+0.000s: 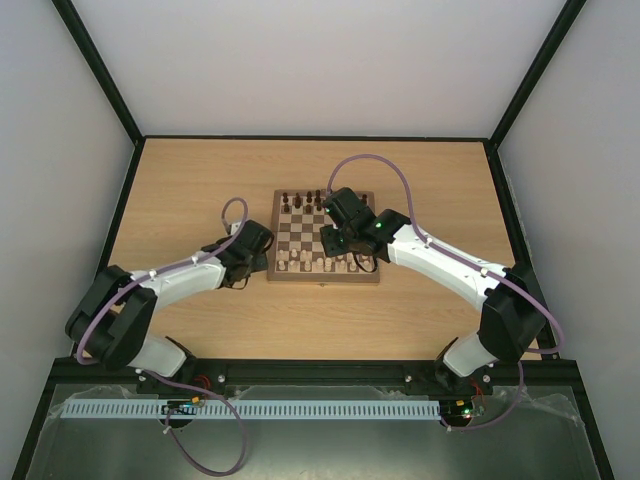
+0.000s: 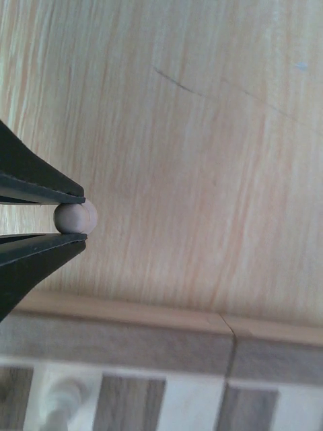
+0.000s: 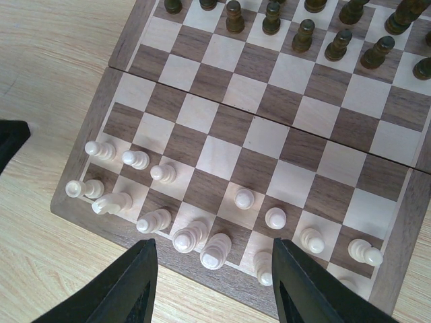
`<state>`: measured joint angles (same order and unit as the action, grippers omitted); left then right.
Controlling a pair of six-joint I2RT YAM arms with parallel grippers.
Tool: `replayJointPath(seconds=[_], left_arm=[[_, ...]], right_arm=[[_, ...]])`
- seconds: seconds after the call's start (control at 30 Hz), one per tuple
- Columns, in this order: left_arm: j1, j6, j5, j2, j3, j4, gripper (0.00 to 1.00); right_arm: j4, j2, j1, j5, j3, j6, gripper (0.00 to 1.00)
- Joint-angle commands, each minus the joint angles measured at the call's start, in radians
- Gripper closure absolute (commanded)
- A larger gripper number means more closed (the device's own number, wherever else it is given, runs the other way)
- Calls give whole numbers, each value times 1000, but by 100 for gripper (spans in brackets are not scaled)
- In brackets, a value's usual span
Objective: Set up the chess pieces on the board
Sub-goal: Place the chess piece on the chessboard.
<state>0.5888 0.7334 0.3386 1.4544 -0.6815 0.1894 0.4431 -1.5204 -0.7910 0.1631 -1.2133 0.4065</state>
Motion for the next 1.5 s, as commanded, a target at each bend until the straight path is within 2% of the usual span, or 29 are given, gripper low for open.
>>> replayJointPath(seconds=[0.0,0.2,0.57,0.73,1.47], left_arm=[[10,-64,-27,-37,-113,98,94],[45,-136,-75,-37,-266,209,95],[187,-176,-109,156,-492,292,96],[227,-184,-116,253,-570,313,95],[263,-162,-151,342,-544,187,96]], right_arm=[[17,23,5,23,14,-8,53],[21,52,4,69,20,-1,53],[-6,214,6,286,67,58,51],[-18,257,8,316,86,64,49],[-16,243,12,286,83,56,48]])
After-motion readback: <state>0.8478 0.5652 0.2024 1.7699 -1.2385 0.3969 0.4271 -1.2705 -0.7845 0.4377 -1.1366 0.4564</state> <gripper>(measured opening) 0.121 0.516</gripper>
